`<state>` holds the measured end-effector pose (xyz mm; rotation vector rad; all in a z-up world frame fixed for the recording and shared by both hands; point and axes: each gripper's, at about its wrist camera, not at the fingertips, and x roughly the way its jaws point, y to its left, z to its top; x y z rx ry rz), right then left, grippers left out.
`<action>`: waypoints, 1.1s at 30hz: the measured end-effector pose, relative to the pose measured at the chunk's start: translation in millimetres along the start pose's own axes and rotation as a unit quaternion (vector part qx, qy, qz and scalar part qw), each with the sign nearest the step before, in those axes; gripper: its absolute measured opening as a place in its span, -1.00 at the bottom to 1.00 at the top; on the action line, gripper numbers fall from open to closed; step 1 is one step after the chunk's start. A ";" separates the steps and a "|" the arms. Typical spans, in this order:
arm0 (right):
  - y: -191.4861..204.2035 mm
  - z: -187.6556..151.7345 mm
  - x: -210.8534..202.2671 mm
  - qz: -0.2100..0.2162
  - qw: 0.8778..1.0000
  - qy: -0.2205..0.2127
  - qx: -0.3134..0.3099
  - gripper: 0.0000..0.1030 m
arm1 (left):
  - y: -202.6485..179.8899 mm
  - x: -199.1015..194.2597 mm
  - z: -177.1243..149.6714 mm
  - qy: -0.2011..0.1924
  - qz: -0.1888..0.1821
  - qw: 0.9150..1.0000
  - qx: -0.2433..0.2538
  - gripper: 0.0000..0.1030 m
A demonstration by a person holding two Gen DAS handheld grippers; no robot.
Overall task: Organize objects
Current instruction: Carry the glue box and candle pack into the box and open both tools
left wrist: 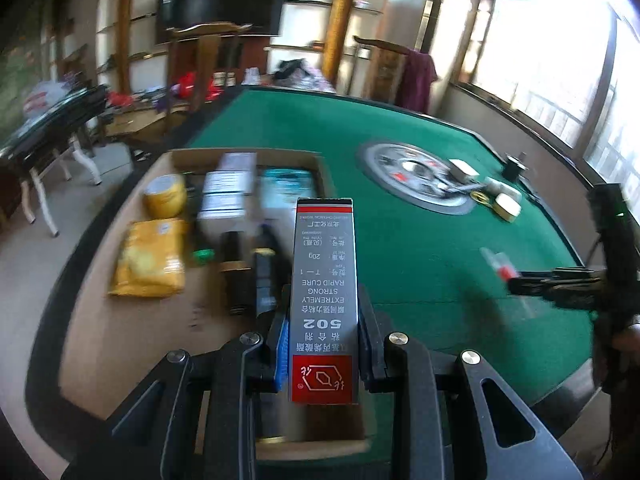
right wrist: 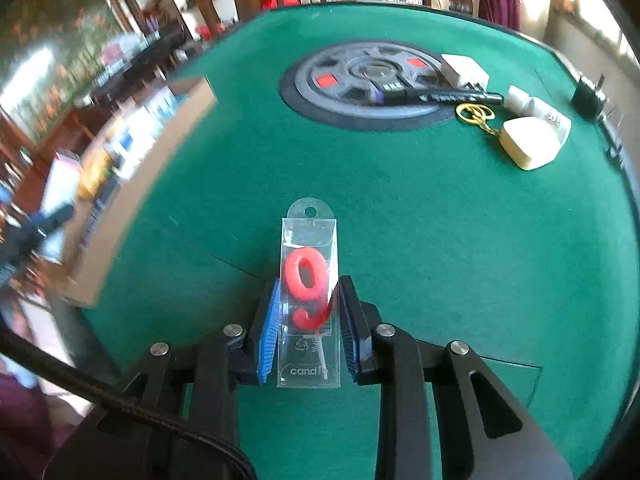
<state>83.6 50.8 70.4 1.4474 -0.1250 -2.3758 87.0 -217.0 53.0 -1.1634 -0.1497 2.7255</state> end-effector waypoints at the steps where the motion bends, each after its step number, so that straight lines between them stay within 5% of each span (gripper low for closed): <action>1: 5.3 3.7 -2.7 0.011 1.000 -0.005 0.001 -0.51 | 9.3 -1.4 -0.5 0.000 0.010 1.000 -0.006 -0.55; 9: 89.2 36.0 12.0 0.134 0.991 0.010 -0.024 -0.51 | 76.0 3.8 -8.4 0.019 0.081 0.995 -0.055 -0.55; 15: 149.0 40.9 39.9 0.183 0.981 0.043 -0.042 -0.51 | 99.9 19.0 -16.5 0.037 0.103 0.992 -0.067 -0.55; 22: 204.1 43.2 80.1 0.194 0.976 0.086 -0.058 -0.50 | 107.6 33.4 -24.0 0.051 0.132 0.988 -0.062 -0.55; 29: 234.6 45.7 111.3 0.174 0.976 0.104 -0.073 -0.50 | 116.8 28.3 -21.0 0.039 0.117 0.989 -0.085 -0.54; 33: 242.4 43.5 118.3 0.153 0.979 0.100 -0.091 -0.50 | 119.1 21.0 -18.9 0.028 0.116 0.989 -0.087 -0.25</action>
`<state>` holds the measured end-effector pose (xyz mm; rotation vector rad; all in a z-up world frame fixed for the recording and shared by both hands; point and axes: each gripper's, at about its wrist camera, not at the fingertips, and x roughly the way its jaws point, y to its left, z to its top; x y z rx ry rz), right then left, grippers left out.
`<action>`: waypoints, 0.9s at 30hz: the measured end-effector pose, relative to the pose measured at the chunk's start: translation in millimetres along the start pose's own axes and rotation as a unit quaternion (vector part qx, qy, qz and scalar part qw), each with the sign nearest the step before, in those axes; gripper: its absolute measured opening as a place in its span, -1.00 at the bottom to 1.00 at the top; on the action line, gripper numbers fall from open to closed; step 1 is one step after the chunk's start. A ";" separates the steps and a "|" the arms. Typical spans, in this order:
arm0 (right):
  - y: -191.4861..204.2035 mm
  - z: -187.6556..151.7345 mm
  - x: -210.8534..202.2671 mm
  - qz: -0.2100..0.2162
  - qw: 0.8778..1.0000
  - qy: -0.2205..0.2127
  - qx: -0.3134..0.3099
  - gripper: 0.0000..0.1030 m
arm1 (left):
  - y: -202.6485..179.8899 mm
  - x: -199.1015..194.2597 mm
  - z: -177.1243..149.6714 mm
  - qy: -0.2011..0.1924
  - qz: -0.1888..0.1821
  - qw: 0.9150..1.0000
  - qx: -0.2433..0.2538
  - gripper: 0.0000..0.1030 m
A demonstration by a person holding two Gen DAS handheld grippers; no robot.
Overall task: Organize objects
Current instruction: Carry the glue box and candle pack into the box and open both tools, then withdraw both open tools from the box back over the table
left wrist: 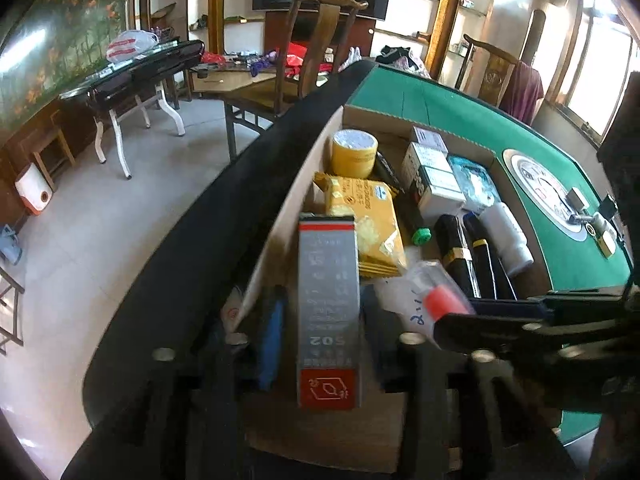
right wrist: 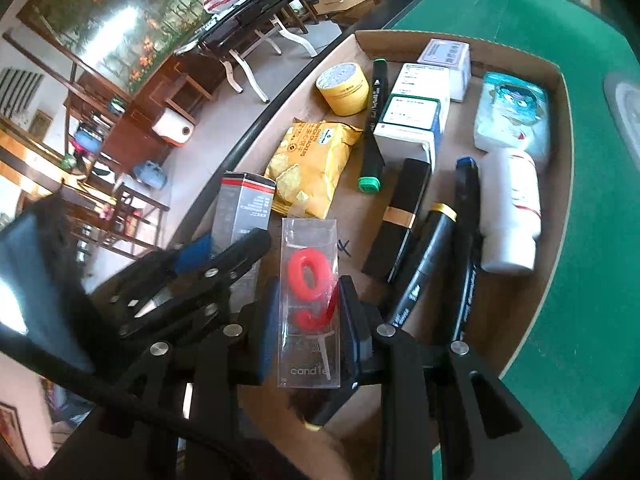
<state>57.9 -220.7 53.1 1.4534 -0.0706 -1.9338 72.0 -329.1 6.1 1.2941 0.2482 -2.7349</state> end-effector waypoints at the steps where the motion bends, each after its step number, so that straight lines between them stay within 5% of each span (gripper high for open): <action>1: -0.6 -0.1 1.5 -0.001 1.000 -0.001 0.000 -0.50 | 0.4 -2.8 0.8 -0.003 -0.004 1.000 -0.002 -0.23; 6: -8.0 1.1 -0.6 0.000 1.000 -0.011 0.006 -0.48 | 3.1 -14.8 5.6 -0.021 0.003 1.000 -0.014 -0.17; 13: -5.0 -4.5 -11.1 -0.008 0.999 -0.031 -0.010 -0.43 | 1.2 -41.9 13.7 -0.076 0.070 0.995 -0.015 0.33; 18: -1.8 -6.9 -22.0 -0.007 0.999 -0.045 -0.020 -0.38 | -6.6 -53.9 15.7 -0.100 0.104 0.990 0.003 0.33; 27: -10.3 -15.1 -46.9 -0.004 0.997 -0.075 -0.014 -0.23 | -32.3 -63.3 16.9 -0.107 0.109 0.988 0.029 0.33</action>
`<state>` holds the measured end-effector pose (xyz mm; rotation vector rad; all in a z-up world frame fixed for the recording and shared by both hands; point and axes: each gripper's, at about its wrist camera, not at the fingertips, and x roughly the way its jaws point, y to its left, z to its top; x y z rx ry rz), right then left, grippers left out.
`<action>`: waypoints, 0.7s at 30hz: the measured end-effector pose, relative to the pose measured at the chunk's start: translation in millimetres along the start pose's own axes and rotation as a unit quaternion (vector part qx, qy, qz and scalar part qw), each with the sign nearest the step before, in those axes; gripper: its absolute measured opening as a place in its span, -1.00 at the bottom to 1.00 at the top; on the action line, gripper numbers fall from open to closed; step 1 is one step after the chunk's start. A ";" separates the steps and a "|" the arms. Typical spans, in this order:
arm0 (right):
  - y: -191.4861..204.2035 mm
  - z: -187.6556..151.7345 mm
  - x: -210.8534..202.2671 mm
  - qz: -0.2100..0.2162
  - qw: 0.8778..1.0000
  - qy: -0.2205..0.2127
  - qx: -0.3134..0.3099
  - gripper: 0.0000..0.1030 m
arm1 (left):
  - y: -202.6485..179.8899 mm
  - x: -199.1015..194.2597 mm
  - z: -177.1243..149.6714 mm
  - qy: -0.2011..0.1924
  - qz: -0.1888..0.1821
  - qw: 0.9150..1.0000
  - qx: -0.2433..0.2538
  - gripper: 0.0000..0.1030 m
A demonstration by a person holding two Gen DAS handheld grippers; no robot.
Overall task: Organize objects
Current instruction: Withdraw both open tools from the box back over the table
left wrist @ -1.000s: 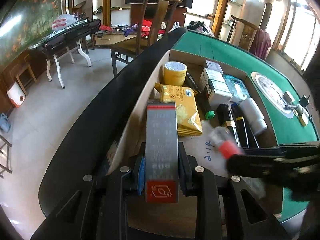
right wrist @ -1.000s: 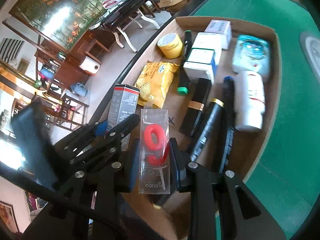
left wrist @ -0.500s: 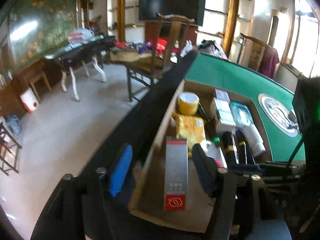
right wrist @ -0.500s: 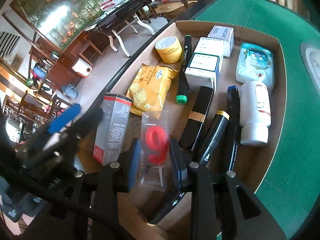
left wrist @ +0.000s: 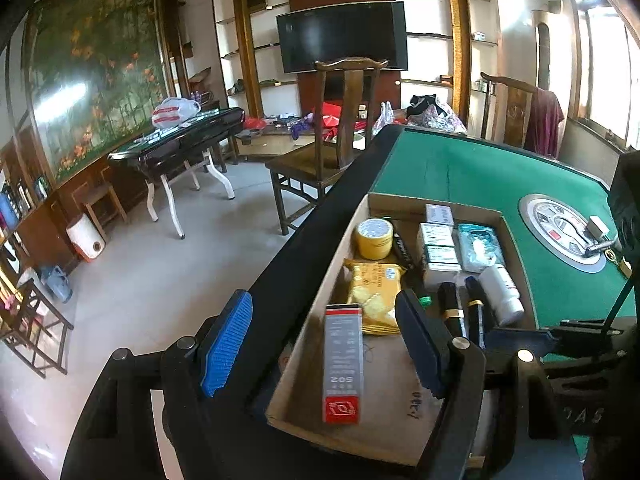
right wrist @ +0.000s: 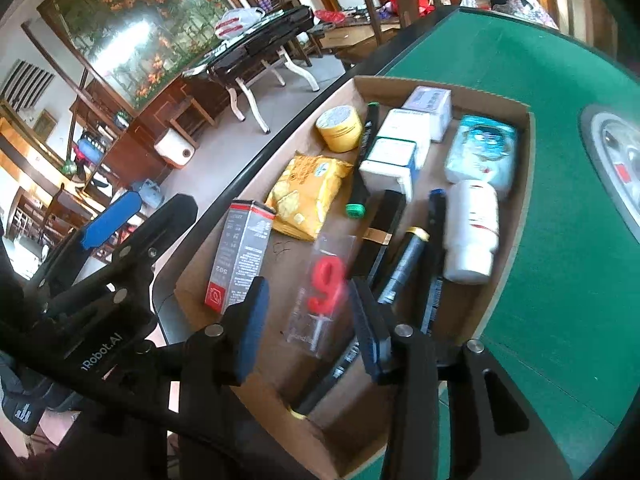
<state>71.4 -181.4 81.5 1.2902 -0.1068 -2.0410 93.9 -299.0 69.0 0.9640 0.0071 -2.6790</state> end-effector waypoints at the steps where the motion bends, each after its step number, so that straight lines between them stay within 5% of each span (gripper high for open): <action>1: -2.8 -0.2 -3.4 -0.001 1.000 -0.004 0.003 -0.23 | -3.0 -1.2 0.4 -0.001 0.000 1.000 0.003 0.33; 11: -57.8 -4.5 -42.2 -0.016 0.997 -0.043 0.055 -0.23 | -53.1 -16.4 7.4 -0.012 -0.001 0.998 0.055 0.33; 21: -160.4 -19.0 -111.9 -0.062 0.983 -0.107 0.137 -0.23 | -126.9 -24.8 16.5 -0.018 -0.011 0.992 0.124 0.33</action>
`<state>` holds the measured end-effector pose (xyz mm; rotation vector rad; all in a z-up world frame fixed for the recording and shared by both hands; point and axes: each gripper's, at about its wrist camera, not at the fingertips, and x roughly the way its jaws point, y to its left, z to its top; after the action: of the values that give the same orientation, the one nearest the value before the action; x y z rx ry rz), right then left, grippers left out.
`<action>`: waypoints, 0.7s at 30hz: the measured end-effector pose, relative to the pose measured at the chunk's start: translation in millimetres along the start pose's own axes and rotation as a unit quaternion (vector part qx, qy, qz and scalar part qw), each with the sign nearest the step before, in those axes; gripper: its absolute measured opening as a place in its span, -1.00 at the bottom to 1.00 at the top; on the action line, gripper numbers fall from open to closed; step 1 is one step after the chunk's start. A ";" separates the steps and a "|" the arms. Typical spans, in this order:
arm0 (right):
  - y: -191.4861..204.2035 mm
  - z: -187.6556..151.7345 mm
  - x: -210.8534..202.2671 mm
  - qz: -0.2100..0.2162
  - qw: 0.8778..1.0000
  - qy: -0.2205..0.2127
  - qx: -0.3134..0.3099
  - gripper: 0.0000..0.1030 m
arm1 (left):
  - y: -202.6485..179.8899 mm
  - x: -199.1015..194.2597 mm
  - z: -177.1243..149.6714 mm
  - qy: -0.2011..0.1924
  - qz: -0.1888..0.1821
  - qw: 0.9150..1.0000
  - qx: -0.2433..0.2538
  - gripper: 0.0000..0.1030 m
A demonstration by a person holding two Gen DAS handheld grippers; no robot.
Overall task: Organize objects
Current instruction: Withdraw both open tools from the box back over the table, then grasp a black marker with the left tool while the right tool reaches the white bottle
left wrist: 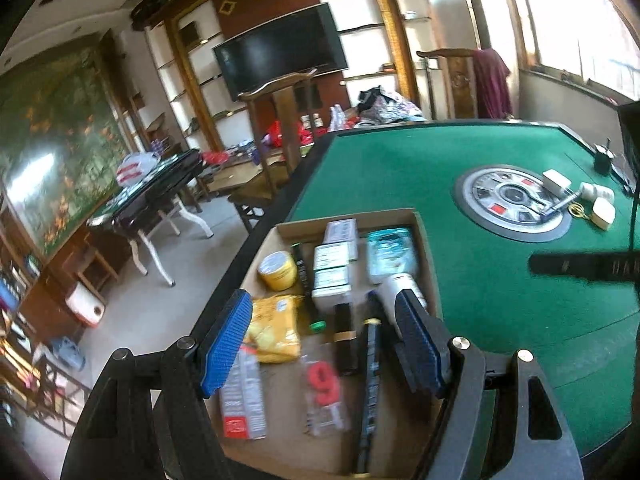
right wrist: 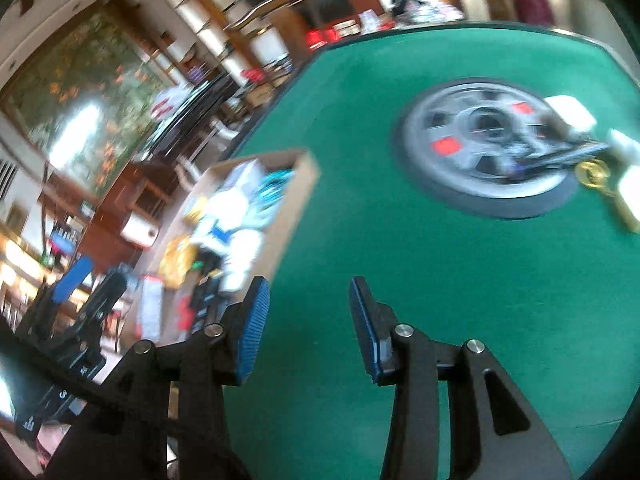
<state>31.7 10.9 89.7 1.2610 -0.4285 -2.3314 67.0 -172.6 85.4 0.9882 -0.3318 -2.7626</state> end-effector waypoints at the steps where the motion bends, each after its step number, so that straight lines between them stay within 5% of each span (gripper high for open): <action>1: -11.0 3.4 -6.0 -0.007 1.000 -0.008 0.008 -0.23 | -8.1 -0.1 3.4 -0.001 -0.004 1.000 0.007 0.33; 6: -81.0 24.6 -44.4 -0.057 0.995 -0.063 0.059 -0.23 | -40.1 2.3 27.1 0.006 -0.060 0.998 0.020 0.33; 12: -175.5 49.2 -91.8 -0.133 0.972 -0.131 0.141 -0.10 | -97.8 15.6 78.2 -0.013 -0.128 0.990 0.055 0.33; 14: -197.3 51.6 -97.5 -0.134 0.968 -0.139 0.162 -0.10 | -128.1 28.3 91.1 -0.016 -0.125 0.988 0.085 0.33; 19: -236.8 51.4 -93.1 -0.118 0.963 -0.132 0.201 -0.10 | -195.0 61.7 102.0 0.005 -0.207 0.971 0.119 0.33; 21: -245.2 49.7 -87.9 -0.110 0.961 -0.122 0.220 -0.10 | -225.7 75.2 103.8 0.000 -0.210 0.966 0.149 0.32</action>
<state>-27.2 268.0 62.8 1.2645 -0.9808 -2.6922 -79.5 39.8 57.2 1.2566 -0.6184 -3.1550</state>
